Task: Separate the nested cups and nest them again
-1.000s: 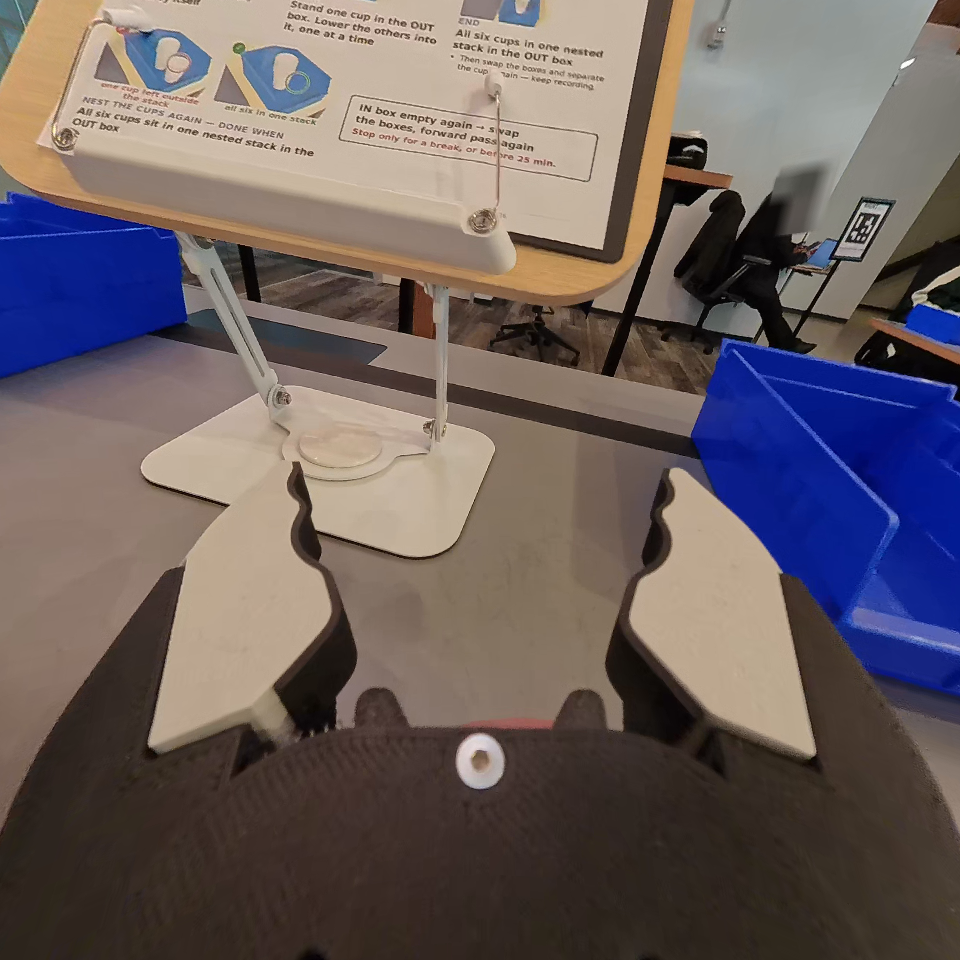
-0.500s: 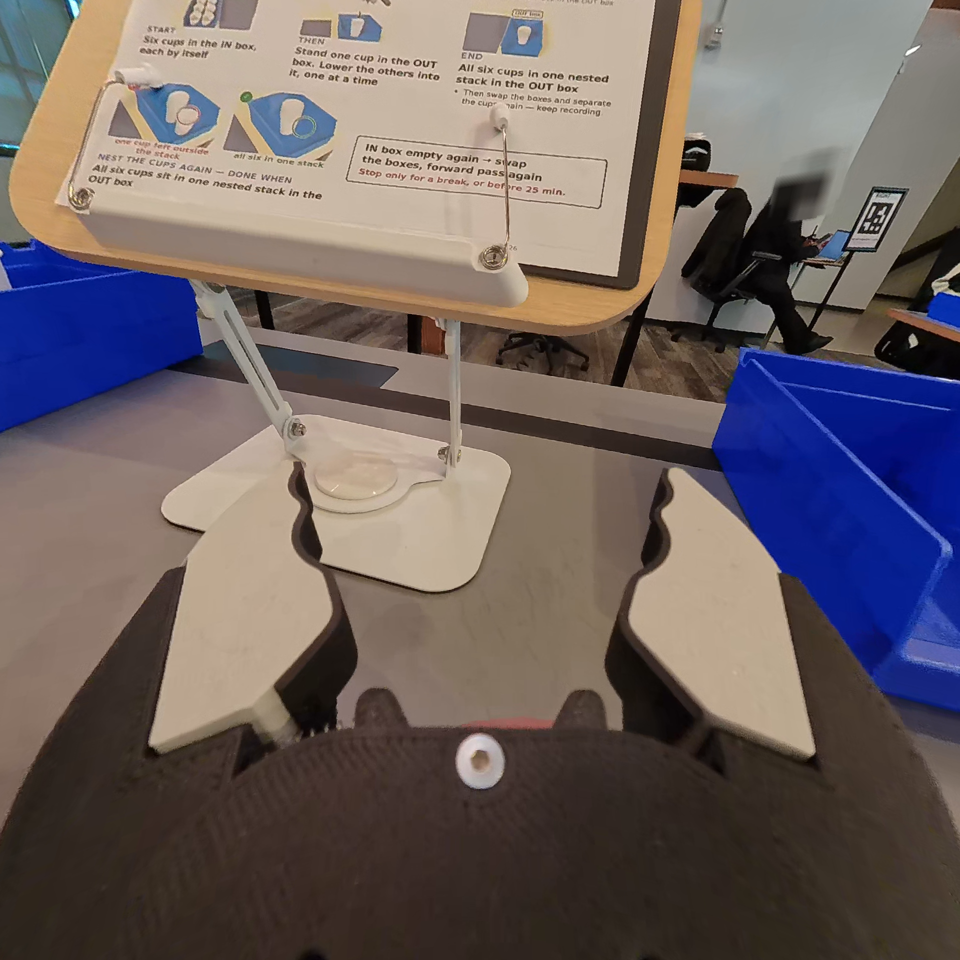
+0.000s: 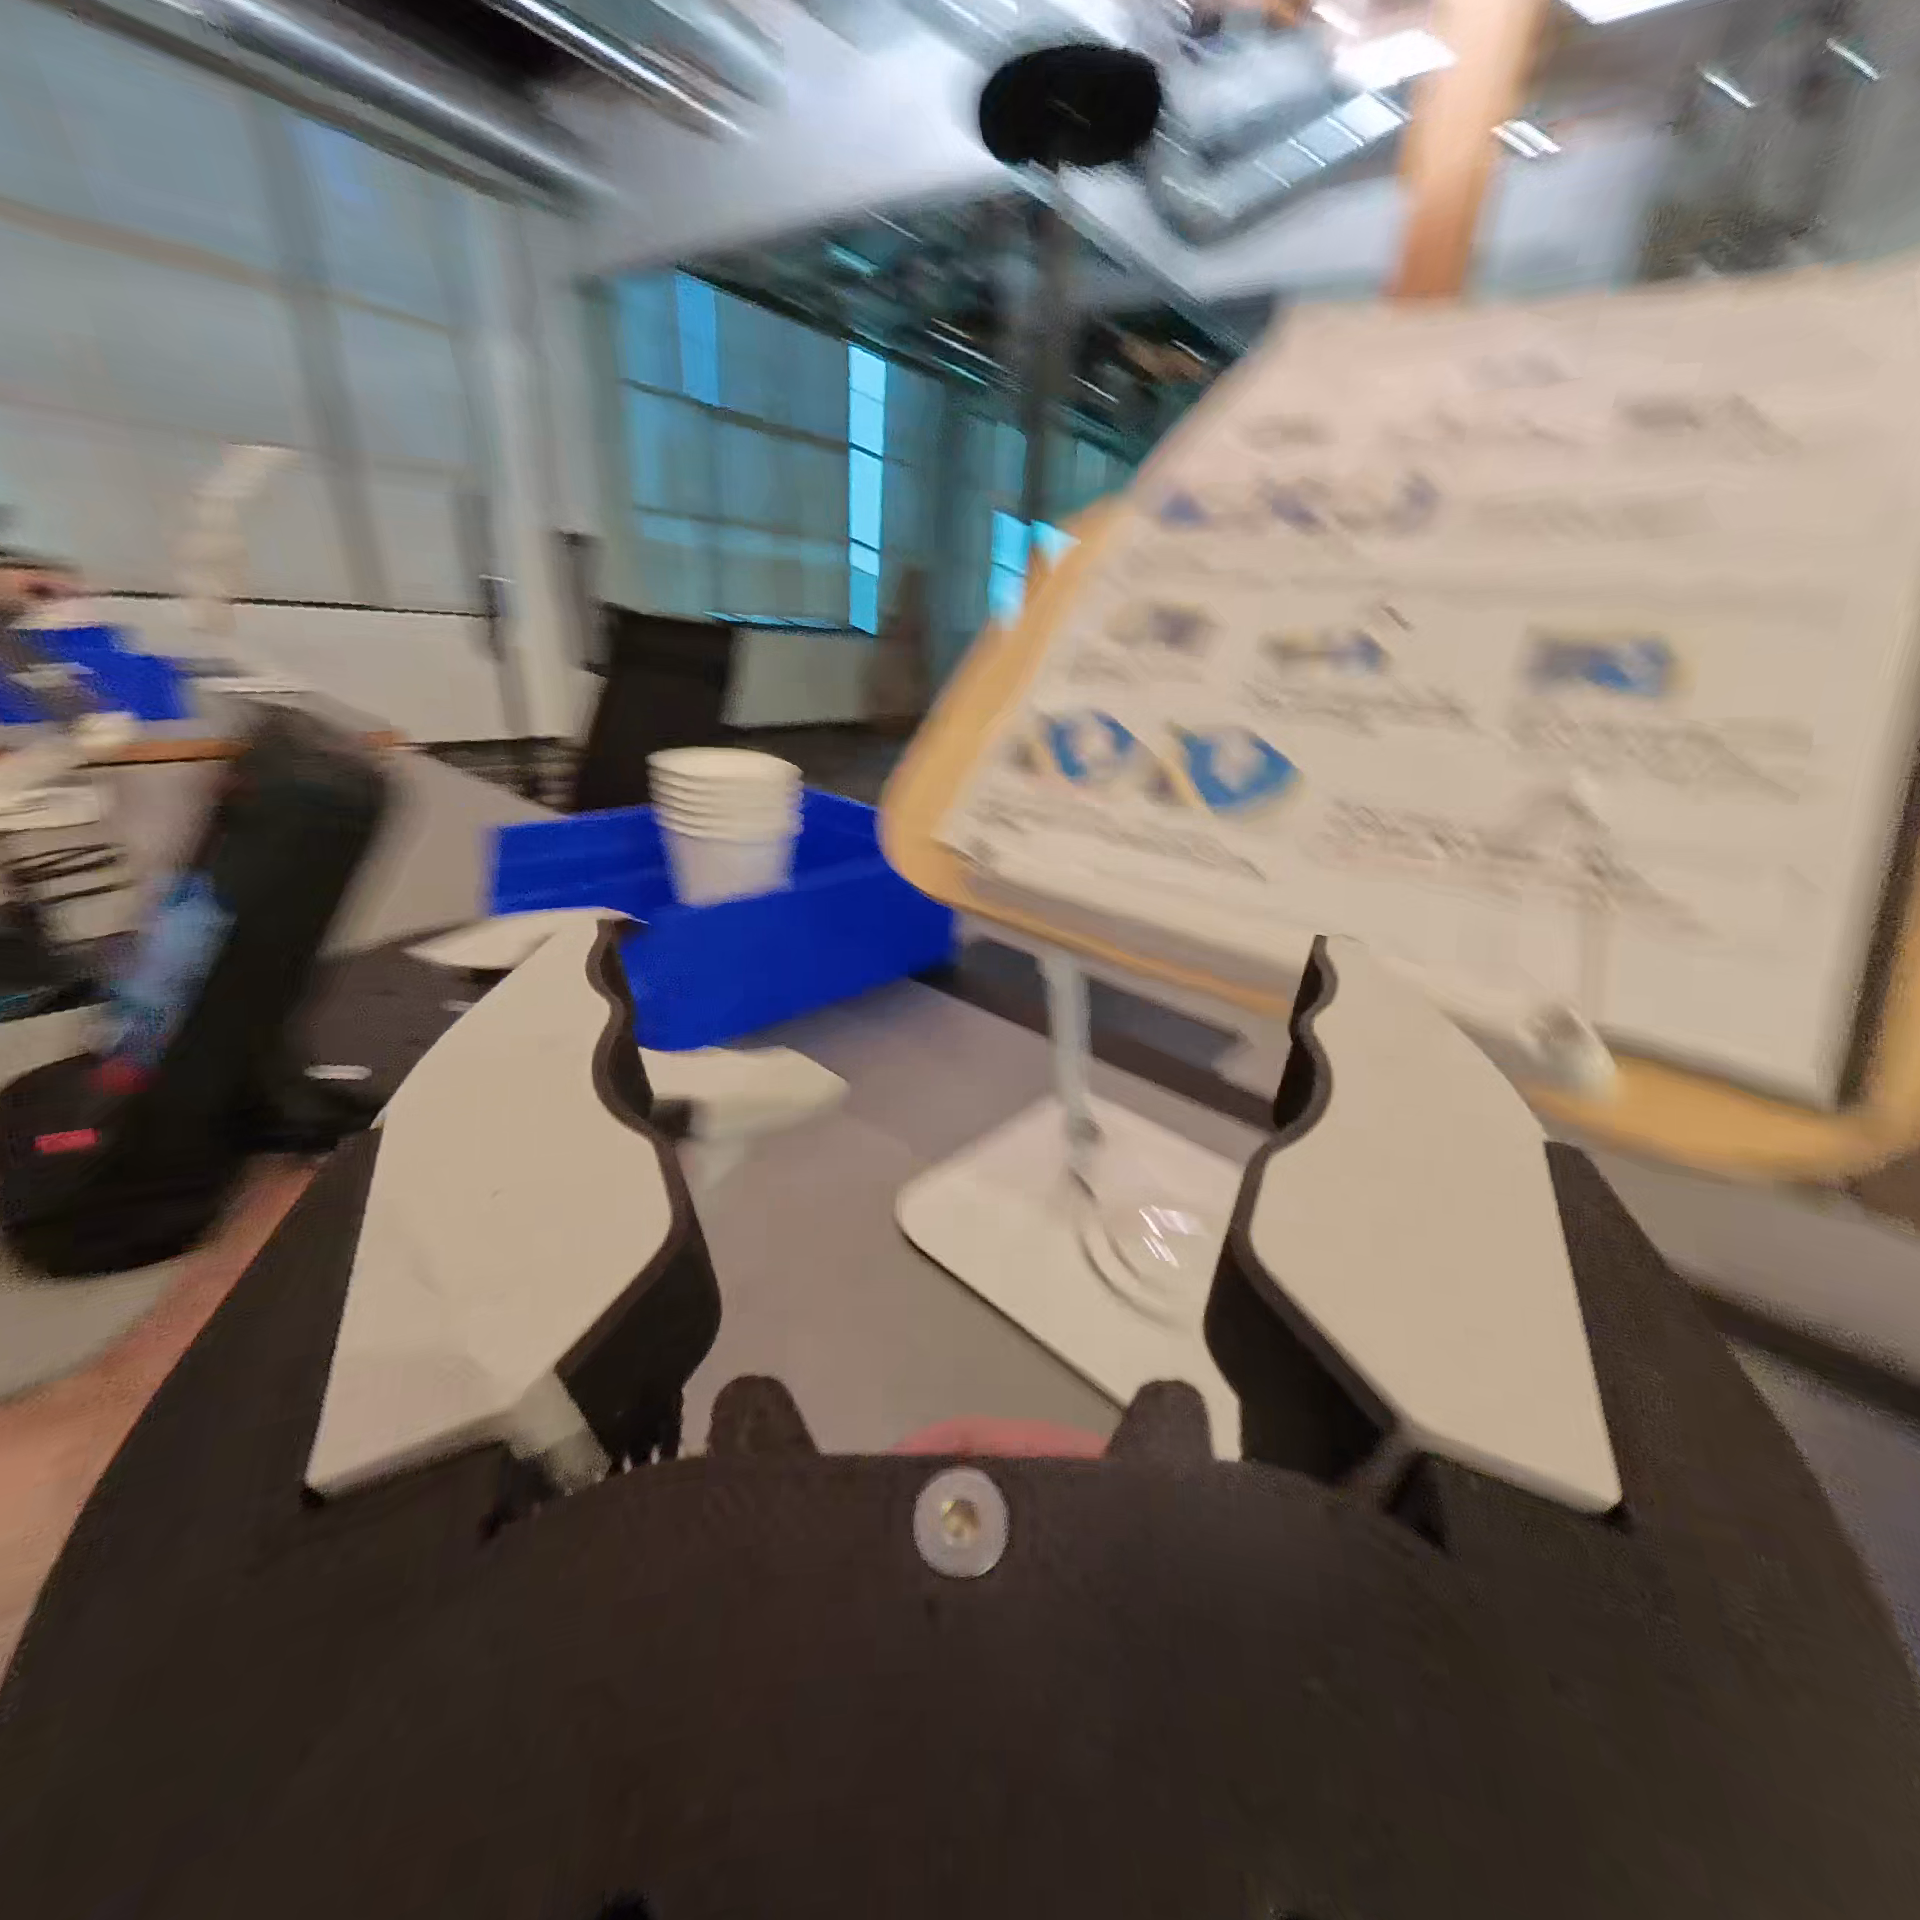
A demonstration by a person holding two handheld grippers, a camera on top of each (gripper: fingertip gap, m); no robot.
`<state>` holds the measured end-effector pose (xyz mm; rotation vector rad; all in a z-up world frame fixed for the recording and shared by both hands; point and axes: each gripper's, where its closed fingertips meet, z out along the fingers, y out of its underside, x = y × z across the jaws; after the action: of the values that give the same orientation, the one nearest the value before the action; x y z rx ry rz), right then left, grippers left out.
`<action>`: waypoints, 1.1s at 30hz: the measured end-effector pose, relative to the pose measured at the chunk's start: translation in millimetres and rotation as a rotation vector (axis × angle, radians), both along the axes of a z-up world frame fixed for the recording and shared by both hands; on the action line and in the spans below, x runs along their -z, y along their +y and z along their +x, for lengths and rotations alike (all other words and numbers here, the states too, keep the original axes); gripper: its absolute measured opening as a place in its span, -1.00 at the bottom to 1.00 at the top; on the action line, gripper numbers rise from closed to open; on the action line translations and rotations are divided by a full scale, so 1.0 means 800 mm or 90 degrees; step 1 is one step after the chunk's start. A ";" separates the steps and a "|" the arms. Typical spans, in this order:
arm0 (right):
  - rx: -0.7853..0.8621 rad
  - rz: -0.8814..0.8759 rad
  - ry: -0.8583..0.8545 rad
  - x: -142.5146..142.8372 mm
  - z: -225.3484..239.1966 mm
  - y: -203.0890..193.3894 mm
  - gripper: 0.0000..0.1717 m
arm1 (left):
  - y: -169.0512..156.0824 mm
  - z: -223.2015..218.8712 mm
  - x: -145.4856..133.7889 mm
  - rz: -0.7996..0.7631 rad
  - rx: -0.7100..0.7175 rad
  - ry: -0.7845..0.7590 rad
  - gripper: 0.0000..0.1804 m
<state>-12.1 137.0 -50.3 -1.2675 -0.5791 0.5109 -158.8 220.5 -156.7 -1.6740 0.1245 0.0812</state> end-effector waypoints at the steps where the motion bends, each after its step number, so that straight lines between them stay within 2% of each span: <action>1: -0.055 0.052 -0.026 -0.017 -0.022 -0.027 0.39 | 0.000 0.001 0.001 -0.003 0.000 0.011 0.39; 3: -0.152 0.142 -0.101 -0.035 -0.065 -0.083 0.37 | 0.001 0.004 0.001 -0.003 0.004 0.031 0.39; 5: -0.217 0.214 -0.173 -0.037 -0.104 -0.137 0.36 | 0.001 0.010 0.001 -0.003 0.008 0.062 0.39; 7: -0.248 0.280 -0.272 -0.019 -0.140 -0.179 0.36 | 0.002 0.018 0.003 -0.006 0.017 0.083 0.39; 10: -0.255 0.361 -0.406 0.022 -0.182 -0.213 0.38 | 0.002 0.024 0.004 -0.007 0.026 0.092 0.39; 14: -0.259 0.396 -0.487 0.061 -0.208 -0.223 0.41 | 0.001 0.026 0.002 -0.004 0.027 0.096 0.39; 21: -0.235 0.434 -0.562 0.104 -0.230 -0.224 0.50 | 0.000 0.030 0.001 -0.001 0.034 0.093 0.40; 24: -0.204 0.448 -0.567 0.107 -0.233 -0.218 0.55 | 0.000 0.032 0.001 -0.001 0.037 0.091 0.39; 33: -0.162 0.433 -0.564 0.110 -0.229 -0.198 0.54 | 0.000 0.033 0.000 0.001 0.039 0.084 0.40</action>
<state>-195.3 -21.2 -138.1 -0.7085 -1.5231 -0.0967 -132.5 220.3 -156.9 -1.6612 0.2754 0.1461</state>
